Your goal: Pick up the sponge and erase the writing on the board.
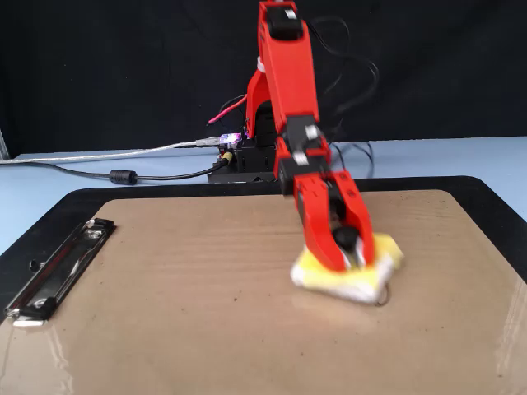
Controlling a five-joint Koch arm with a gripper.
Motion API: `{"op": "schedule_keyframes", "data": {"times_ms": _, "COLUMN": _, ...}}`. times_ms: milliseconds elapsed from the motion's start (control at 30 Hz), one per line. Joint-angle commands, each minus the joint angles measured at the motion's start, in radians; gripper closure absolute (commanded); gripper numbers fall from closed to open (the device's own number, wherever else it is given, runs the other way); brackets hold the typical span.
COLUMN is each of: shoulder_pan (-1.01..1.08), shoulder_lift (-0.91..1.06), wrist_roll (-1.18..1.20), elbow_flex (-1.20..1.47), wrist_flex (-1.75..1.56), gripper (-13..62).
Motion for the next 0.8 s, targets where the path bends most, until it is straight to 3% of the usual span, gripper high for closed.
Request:
{"op": "schedule_keyframes", "data": {"times_ms": 0, "shoulder_pan": -0.011, "shoulder_lift": 0.318, "wrist_roll": -0.018, "elbow_flex": 0.25, "wrist_flex": 0.091, "gripper": 57.4}}
{"op": "schedule_keyframes", "data": {"times_ms": 67, "shoulder_pan": -0.006, "shoulder_lift": 0.422, "wrist_roll": 0.008, "elbow_flex": 0.295, "wrist_flex": 0.14, "gripper": 57.4}}
{"op": "schedule_keyframes", "data": {"times_ms": 100, "shoulder_pan": -0.006, "shoulder_lift": 0.383, "wrist_roll": 0.025, "elbow_flex": 0.259, "wrist_flex": 0.144, "gripper": 57.4}}
{"op": "schedule_keyframes", "data": {"times_ms": 267, "shoulder_pan": -0.006, "shoulder_lift": -0.236, "wrist_roll": 0.049, "elbow_flex": -0.388, "wrist_flex": 0.149, "gripper": 57.4}}
{"op": "schedule_keyframes", "data": {"times_ms": 333, "shoulder_pan": -0.012, "shoulder_lift": -0.288, "wrist_roll": 0.049, "elbow_flex": -0.508, "wrist_flex": 0.178, "gripper": 57.4}}
{"op": "schedule_keyframes", "data": {"times_ms": 400, "shoulder_pan": -0.017, "shoulder_lift": -0.173, "wrist_roll": 0.049, "elbow_flex": -0.374, "wrist_flex": 0.244, "gripper": 57.4}}
{"op": "schedule_keyframes", "data": {"times_ms": 533, "shoulder_pan": -0.067, "shoulder_lift": 0.357, "wrist_roll": 0.044, "elbow_flex": 0.107, "wrist_flex": 0.321, "gripper": 57.3}}
{"op": "schedule_keyframes", "data": {"times_ms": 600, "shoulder_pan": -0.08, "shoulder_lift": 0.373, "wrist_roll": 0.044, "elbow_flex": 0.13, "wrist_flex": 0.344, "gripper": 57.4}}
{"op": "schedule_keyframes", "data": {"times_ms": 633, "shoulder_pan": -0.083, "shoulder_lift": 0.319, "wrist_roll": 0.044, "elbow_flex": 0.094, "wrist_flex": 0.333, "gripper": 57.4}}
{"op": "schedule_keyframes", "data": {"times_ms": 767, "shoulder_pan": -0.074, "shoulder_lift": -0.276, "wrist_roll": 0.051, "elbow_flex": -0.506, "wrist_flex": 0.293, "gripper": 57.4}}
